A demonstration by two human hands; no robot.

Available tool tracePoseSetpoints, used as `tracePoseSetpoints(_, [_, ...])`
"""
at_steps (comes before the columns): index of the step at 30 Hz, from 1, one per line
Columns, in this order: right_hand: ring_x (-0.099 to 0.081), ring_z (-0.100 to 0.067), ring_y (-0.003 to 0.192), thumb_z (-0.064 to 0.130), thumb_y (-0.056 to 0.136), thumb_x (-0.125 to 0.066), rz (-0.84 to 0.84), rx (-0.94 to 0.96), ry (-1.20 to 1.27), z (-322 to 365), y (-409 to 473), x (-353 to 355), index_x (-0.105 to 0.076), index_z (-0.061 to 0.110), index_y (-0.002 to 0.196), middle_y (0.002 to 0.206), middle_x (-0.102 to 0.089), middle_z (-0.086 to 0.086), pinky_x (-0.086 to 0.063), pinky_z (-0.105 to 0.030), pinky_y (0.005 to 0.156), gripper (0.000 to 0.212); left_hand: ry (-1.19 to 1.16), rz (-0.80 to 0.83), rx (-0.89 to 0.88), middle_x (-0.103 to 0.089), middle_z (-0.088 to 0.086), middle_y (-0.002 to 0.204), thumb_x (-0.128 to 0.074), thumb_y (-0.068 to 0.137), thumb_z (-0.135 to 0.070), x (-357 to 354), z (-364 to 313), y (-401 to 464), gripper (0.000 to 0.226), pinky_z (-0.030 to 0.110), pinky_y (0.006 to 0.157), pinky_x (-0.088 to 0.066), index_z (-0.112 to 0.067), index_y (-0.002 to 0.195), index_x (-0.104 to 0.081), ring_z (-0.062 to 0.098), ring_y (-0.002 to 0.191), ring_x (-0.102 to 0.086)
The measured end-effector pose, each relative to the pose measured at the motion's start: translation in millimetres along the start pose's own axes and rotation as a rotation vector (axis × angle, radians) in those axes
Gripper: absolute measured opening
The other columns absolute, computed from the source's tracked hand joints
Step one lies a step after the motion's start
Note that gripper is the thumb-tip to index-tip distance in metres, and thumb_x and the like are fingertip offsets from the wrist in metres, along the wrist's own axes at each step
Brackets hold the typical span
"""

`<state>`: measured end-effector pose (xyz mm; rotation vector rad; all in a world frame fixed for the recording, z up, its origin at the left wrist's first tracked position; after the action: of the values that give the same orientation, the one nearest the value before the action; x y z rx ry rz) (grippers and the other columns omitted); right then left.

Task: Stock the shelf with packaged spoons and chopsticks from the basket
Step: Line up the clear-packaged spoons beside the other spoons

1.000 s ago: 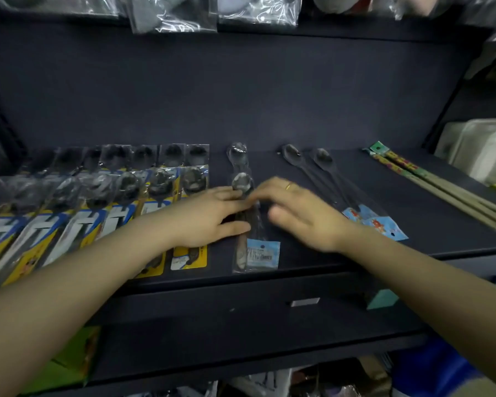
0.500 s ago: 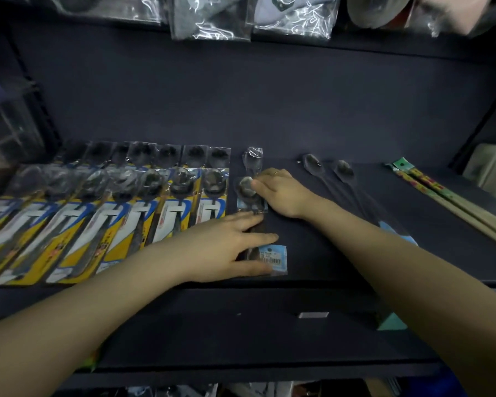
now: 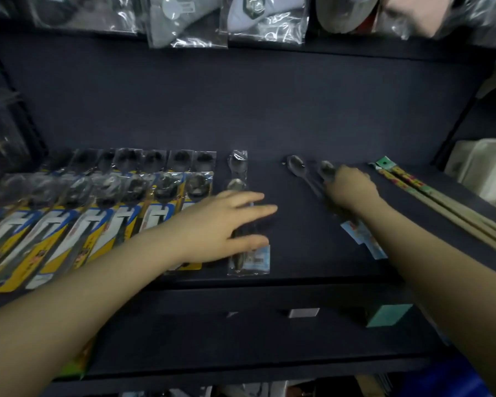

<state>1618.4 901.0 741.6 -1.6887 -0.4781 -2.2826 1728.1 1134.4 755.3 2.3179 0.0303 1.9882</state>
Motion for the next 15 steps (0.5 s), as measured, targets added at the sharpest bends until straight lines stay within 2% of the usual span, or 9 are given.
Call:
tracePoseSetpoints(3, [-0.060,-0.035,0.089,0.027,0.085,-0.056,0.033,-0.037,0.099,-21.5,1.6,7.6,-0.059,0.002,0.098,0.103,-0.064,-0.020,-0.044,-0.035,0.067,0.029,-0.055,-0.061,0.005,-0.046,-0.012,0.136,-0.035,0.082,-0.063,9.6,-10.7,20.9,0.060,0.034,0.101,-0.042,-0.036,0.135,-0.039,0.008,0.118,-0.049])
tracePoseSetpoints(6, [-0.061,-0.032,0.081,0.019,0.077,-0.067,0.092,-0.038,0.240,-26.0,0.3,7.0,-0.061,-0.002,0.090,0.090,-0.065,-0.019,-0.048,-0.038,0.066,0.025,-0.120,-0.123,0.004,-0.062,-0.007,0.117,-0.051,0.088,-0.039,10.4,-23.2,43.6,0.039,0.031,0.088,-0.048,-0.026,0.124,-0.054,0.008,0.094,-0.059])
tracePoseSetpoints(8, [-0.057,-0.026,0.073,0.014,0.076,-0.066,0.156,-0.070,0.320,-26.7,-4.5,9.9,-0.062,-0.002,0.087,0.085,-0.062,-0.016,-0.045,-0.033,0.066,0.020,-0.249,-0.170,0.064,-0.067,-0.006,0.108,-0.055,0.087,-0.032,8.0,-25.4,59.2,0.035,0.029,0.087,-0.050,-0.025,0.121,-0.056,0.007,0.089,-0.061])
tracePoseSetpoints(10, [-0.050,-0.021,0.058,0.014,0.077,-0.065,0.210,-0.085,0.404,-24.0,-10.7,19.5,-0.060,0.002,0.077,0.074,-0.060,-0.013,-0.042,-0.028,0.058,0.013,-0.522,-0.201,0.202,-0.068,-0.004,0.104,-0.056,0.088,-0.029,3.4,-22.2,74.6,0.032,0.024,0.087,-0.050,-0.024,0.120,-0.055,0.009,0.090,-0.063])
tracePoseSetpoints(13, [-0.039,-0.016,0.044,0.015,0.077,-0.064,0.240,0.004,0.664,-10.7,-22.1,42.0,-0.052,0.009,0.059,0.053,-0.046,-0.007,-0.030,-0.021,0.043,0.023,-1.127,-0.174,0.417,-0.066,0.011,0.106,-0.050,0.092,-0.028,-4.8,-25.9,93.6,0.023,0.027,0.086,-0.050,-0.012,0.106,-0.057,0.018,0.093,-0.064])
tracePoseSetpoints(15, [-0.038,-0.012,0.043,0.016,0.080,-0.065,0.319,0.111,0.835,3.0,-35.6,52.7,-0.051,0.012,0.059,0.052,-0.044,-0.003,-0.030,-0.019,0.042,0.025,-1.306,-0.175,0.447,-0.068,0.009,0.103,-0.050,0.091,-0.035,-2.8,-33.9,105.1,0.031,0.025,0.083,-0.051,-0.010,0.106,-0.060,0.016,0.093,-0.065])
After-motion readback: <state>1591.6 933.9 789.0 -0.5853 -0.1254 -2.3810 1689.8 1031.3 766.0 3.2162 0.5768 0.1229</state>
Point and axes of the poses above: each hand's wrist, its own y-axis towards the middle knuckle, its own x-axis out of the back of the hand, z = x × y, the point moved 7 cm from there along y, towards the middle knuckle
